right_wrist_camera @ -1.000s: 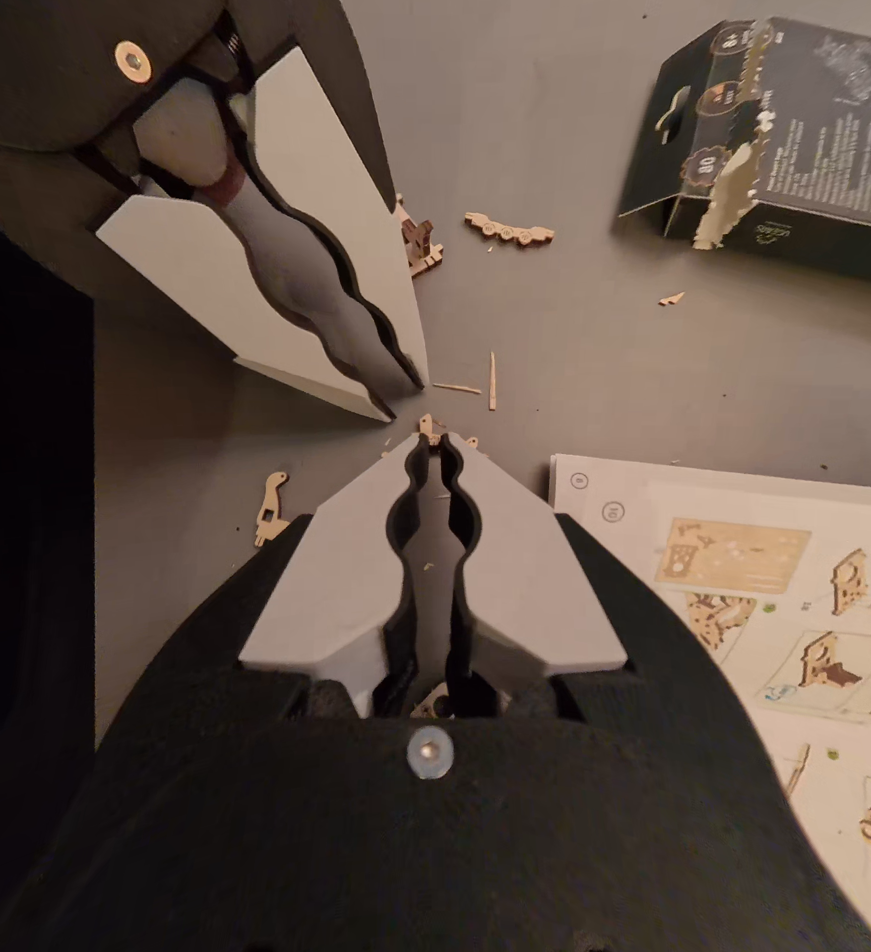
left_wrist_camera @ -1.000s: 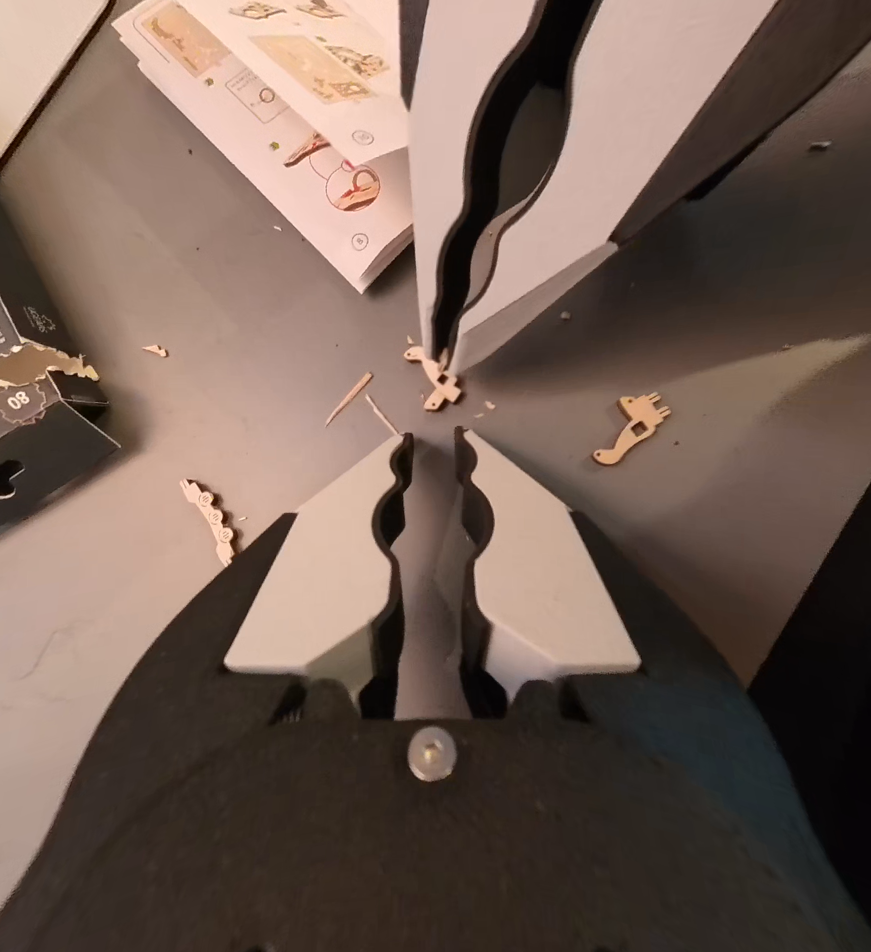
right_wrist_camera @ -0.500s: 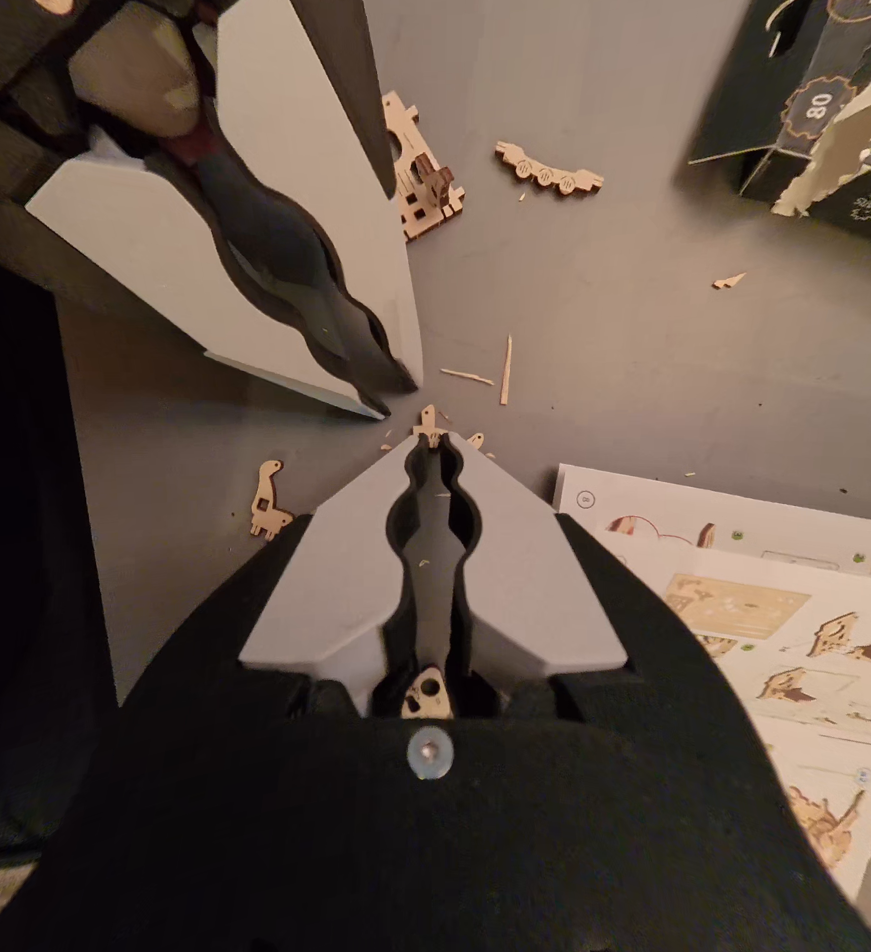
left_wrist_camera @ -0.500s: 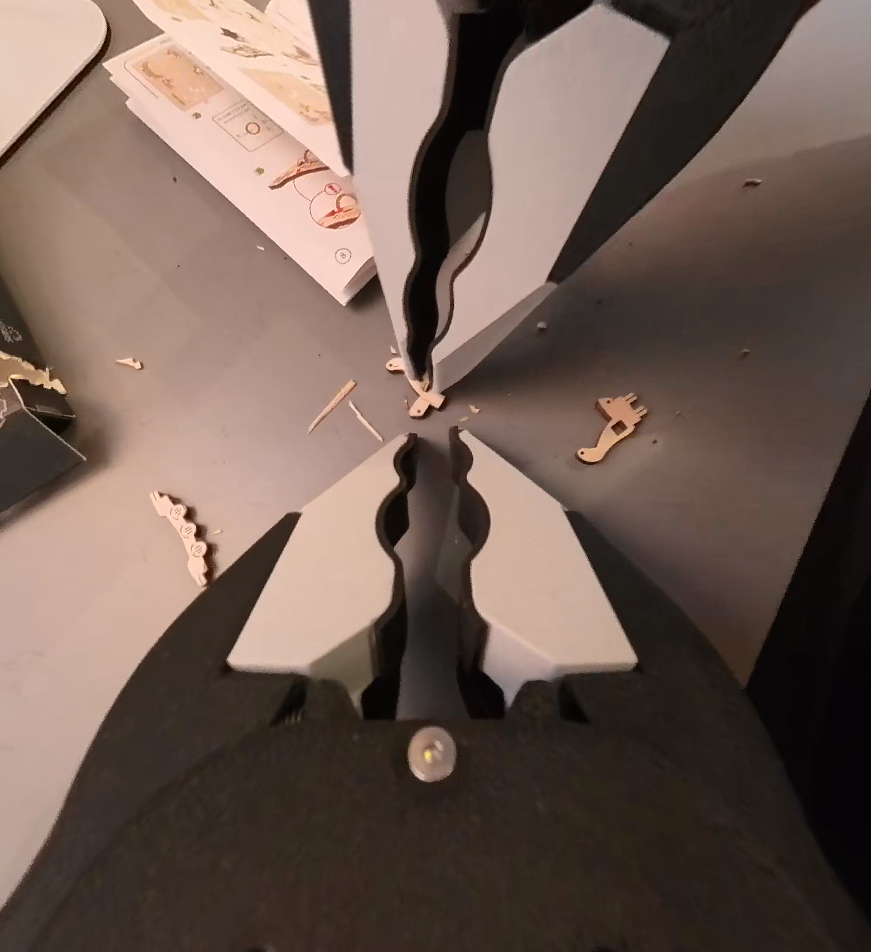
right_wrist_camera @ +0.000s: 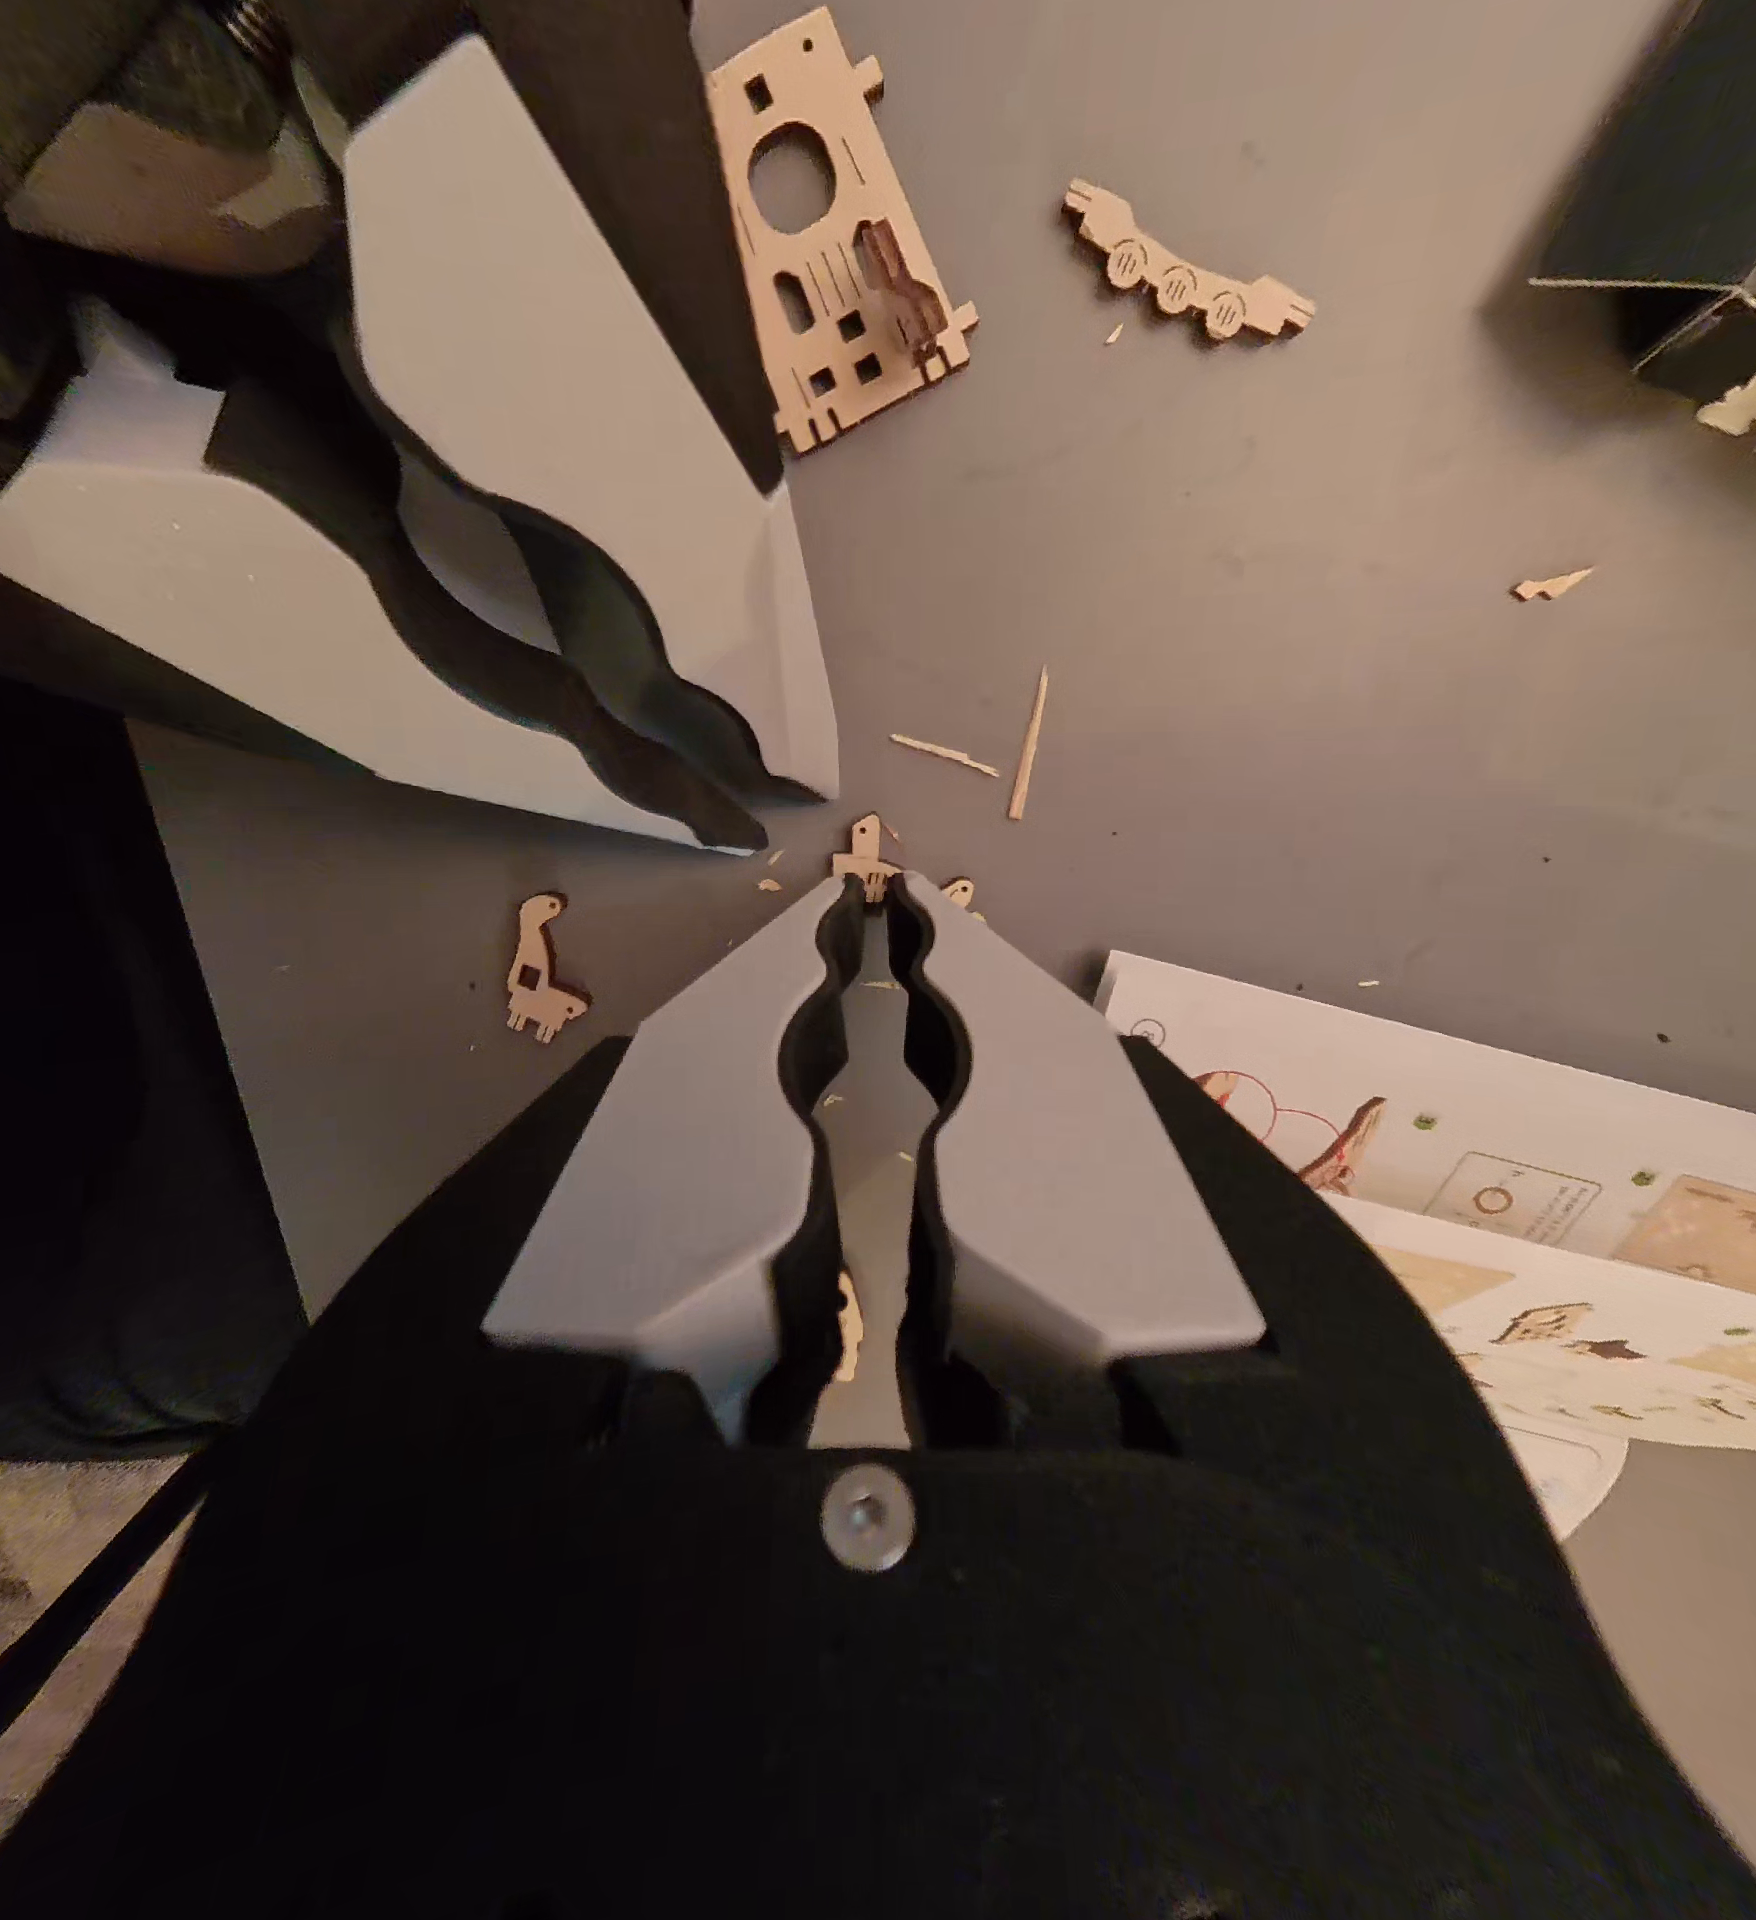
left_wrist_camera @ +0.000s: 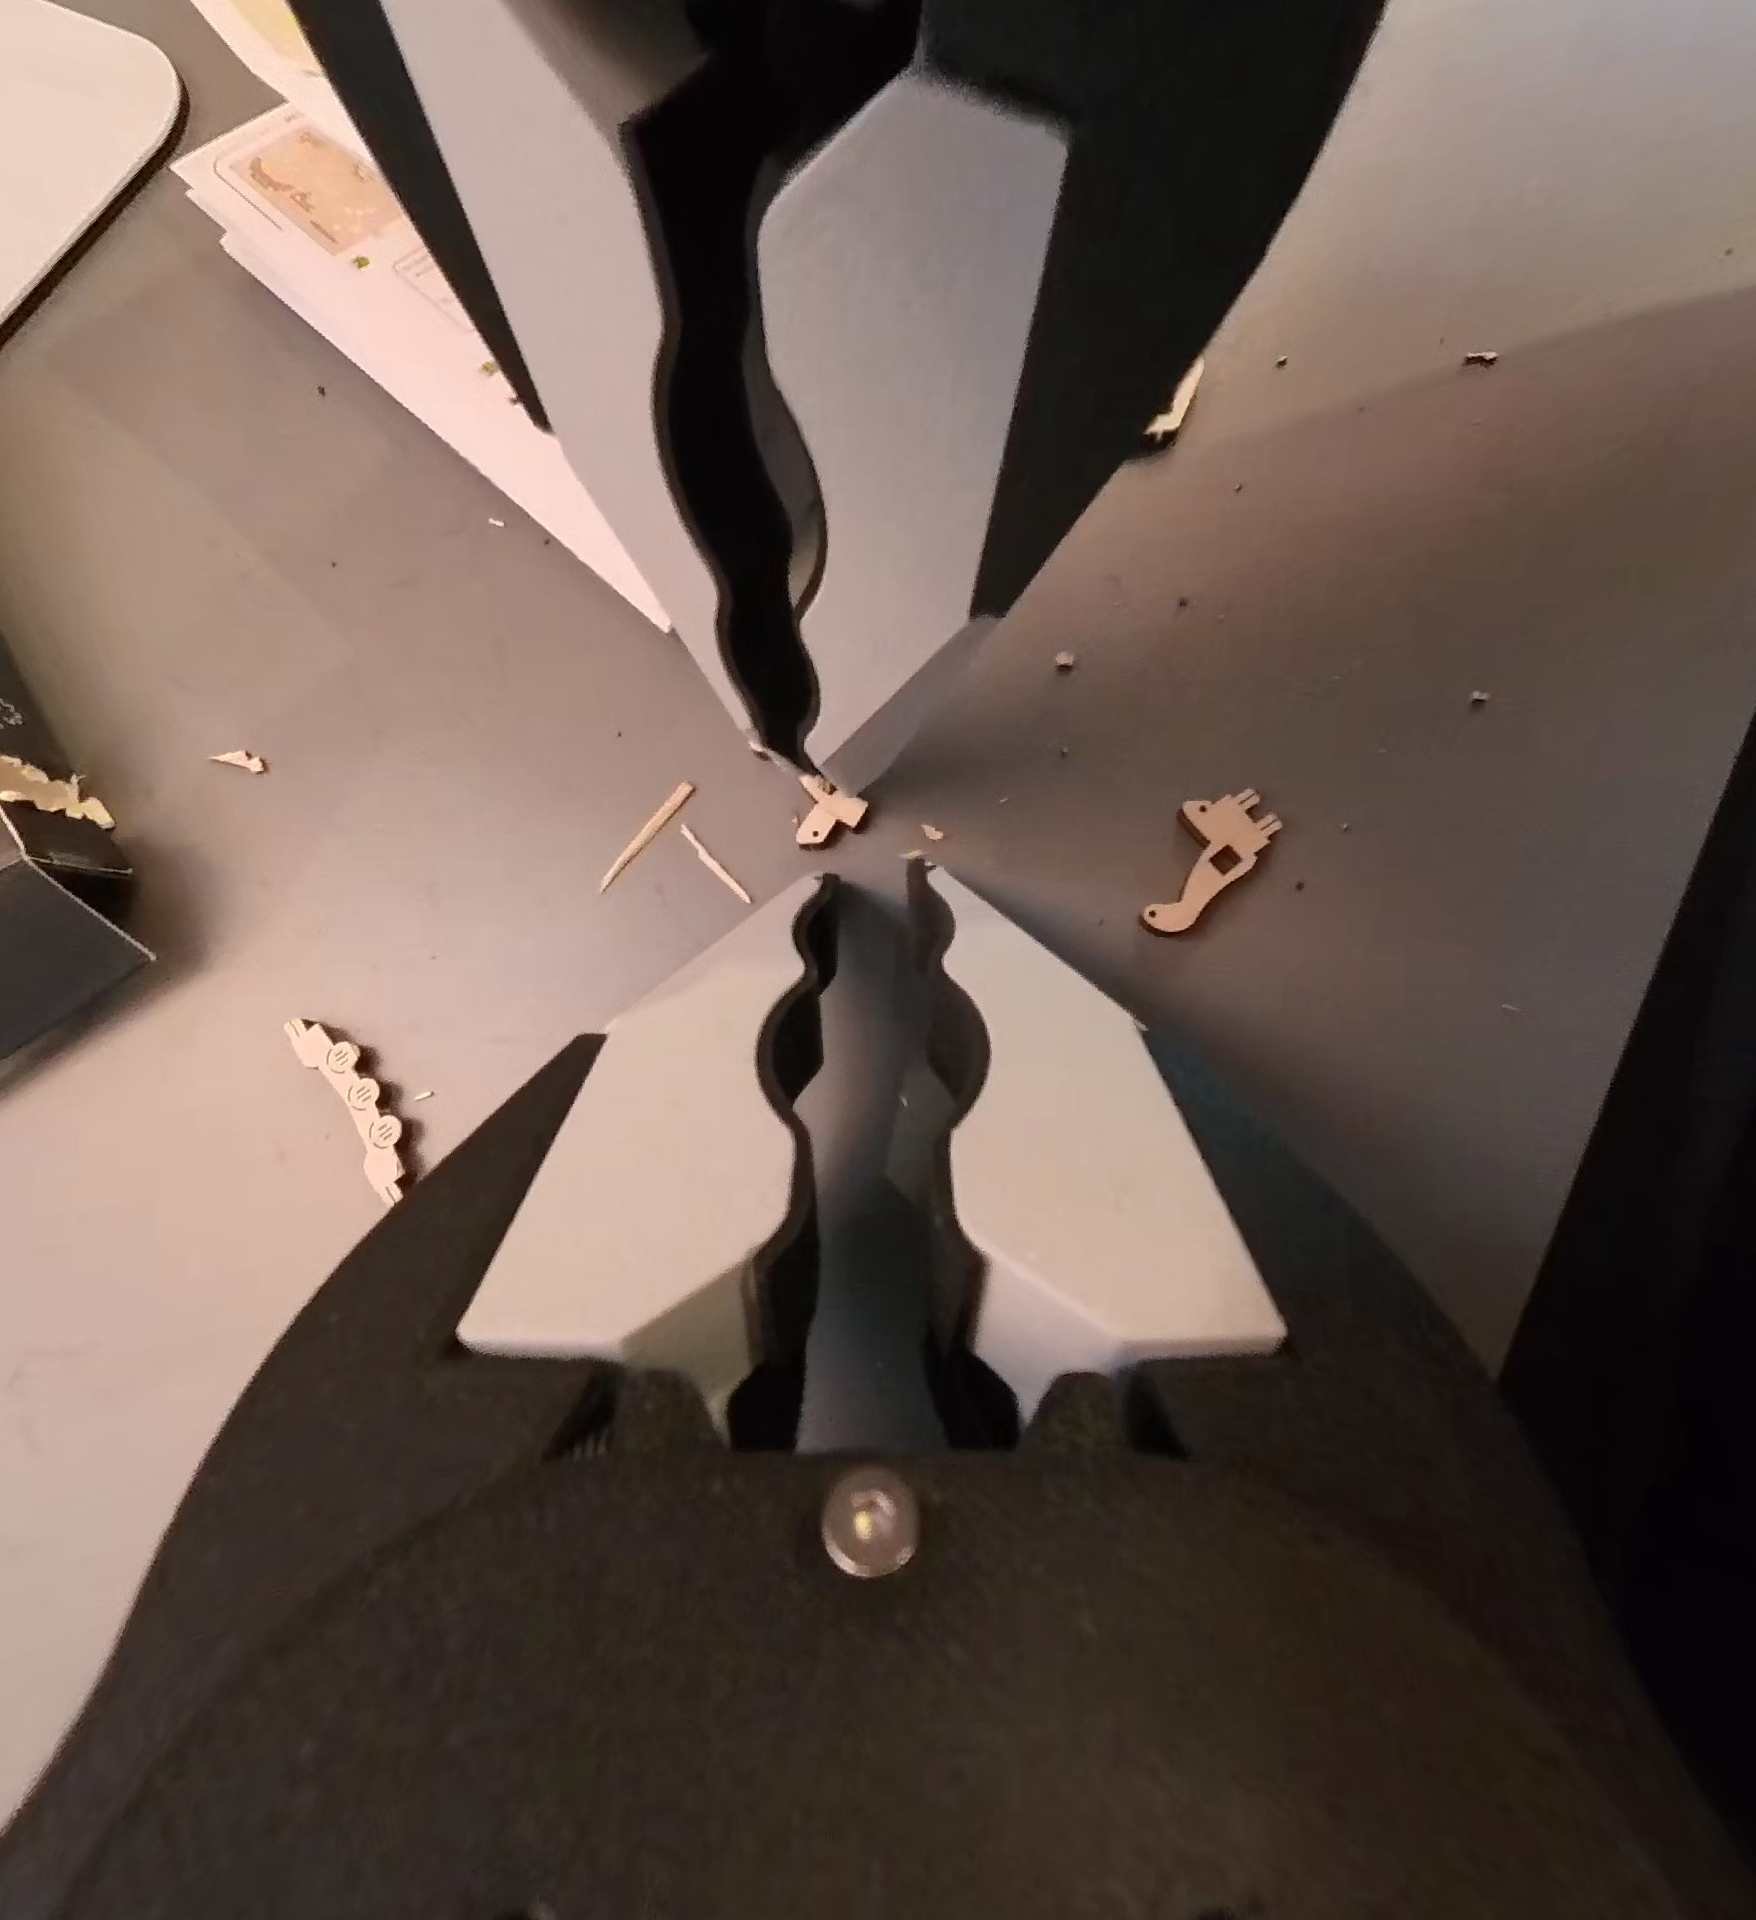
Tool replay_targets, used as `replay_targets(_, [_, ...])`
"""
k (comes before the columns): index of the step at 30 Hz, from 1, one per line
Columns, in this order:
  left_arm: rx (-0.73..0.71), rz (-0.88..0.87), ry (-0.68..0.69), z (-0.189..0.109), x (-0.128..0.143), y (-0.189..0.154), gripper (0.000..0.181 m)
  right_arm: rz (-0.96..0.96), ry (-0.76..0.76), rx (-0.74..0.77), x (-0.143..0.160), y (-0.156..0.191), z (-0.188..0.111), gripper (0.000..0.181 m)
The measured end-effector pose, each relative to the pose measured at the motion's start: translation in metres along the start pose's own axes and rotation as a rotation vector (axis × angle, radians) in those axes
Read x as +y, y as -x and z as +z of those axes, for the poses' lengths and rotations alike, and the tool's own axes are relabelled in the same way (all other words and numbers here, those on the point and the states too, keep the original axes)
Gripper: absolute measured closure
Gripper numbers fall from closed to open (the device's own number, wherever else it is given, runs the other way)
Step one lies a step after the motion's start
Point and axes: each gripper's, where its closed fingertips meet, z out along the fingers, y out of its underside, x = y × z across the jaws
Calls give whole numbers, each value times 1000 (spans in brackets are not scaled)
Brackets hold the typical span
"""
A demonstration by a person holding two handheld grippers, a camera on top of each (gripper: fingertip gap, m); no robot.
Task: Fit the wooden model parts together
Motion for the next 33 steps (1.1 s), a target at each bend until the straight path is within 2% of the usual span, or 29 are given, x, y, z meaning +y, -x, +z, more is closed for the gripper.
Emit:
replay_targets(13, [13, 11, -3, 0, 0, -3, 169, -21, 160, 1, -1, -1, 3, 180])
replay_targets(19, [0, -3, -4, 0, 0, 0, 162, 22, 103, -25, 0, 6, 3, 179])
replay_targets(21, [-2, -16, -3, 0, 0, 2, 159, 37, 93, -28, 2, 7, 0, 173])
replay_targets(27, [18, -27, 0, 3, -2, 0, 157, 66, -27, -42, -3, 11, -6, 176])
replay_targets(33, [20, -38, 3, 9, -7, 0, 154, 165, -144, 5, 3, -3, -22, 175])
